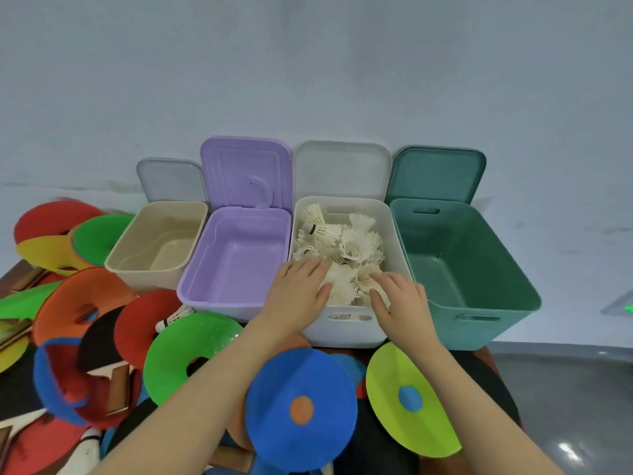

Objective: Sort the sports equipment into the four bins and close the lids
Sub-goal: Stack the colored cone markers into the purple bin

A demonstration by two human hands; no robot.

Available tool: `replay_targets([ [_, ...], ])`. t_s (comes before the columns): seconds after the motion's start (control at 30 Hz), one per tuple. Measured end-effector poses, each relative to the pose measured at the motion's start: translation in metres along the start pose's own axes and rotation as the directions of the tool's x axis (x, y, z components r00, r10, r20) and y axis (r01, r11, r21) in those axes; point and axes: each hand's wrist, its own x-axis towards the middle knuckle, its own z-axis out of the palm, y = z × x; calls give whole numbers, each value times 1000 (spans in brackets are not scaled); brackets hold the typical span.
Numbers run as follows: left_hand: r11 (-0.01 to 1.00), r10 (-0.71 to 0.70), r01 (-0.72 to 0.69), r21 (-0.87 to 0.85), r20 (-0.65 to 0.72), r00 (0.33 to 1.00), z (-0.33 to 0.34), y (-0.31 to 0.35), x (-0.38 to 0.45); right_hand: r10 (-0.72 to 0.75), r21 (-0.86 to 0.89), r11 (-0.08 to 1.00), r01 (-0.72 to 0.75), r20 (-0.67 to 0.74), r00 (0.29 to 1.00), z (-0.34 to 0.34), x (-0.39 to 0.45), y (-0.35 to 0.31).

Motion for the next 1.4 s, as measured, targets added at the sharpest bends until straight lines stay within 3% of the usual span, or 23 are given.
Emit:
replay_targets([
  [0.3,946,238,-246,-210,-59,969,31,56,-44,140,-31,989,-146,-149,979,-25,-82,30],
  [0.43,942,267,-258,-214,15,964,55,78,-59,287,-123,949,-289,-40,957,-20,-110,66],
  [0.53,975,185,-156,-160,182,966,78,94,-66,518,-273,844,-462,192,833,-11,-126,92],
  [0.6,999,39,-24,-47,364,931,97,103,-71,591,-350,799,-490,305,747,-5,-136,108],
  [0.67,996,-89,81,37,481,872,112,112,-76,584,-368,806,-463,369,723,1,-144,119],
  [0.8,976,-215,194,97,529,821,133,126,-87,567,-337,821,-461,394,723,5,-148,132],
  [0.87,964,-264,241,112,515,815,136,129,-90,577,-271,817,-509,401,712,5,-149,140],
  [0.93,961,-273,258,100,491,827,136,131,-89,525,-119,844,-523,381,761,8,-152,146],
  [1.03,945,-250,313,-98,400,882,130,137,-89,393,105,892,-439,299,869,9,-153,148],
  [1.13,912,-262,324,-251,251,932,118,135,-95,363,277,864,-420,237,901,10,-151,137],
  [1.4,931,-292,285,-226,1,956,83,85,-127,291,444,816,-370,238,927,20,-147,74],
])
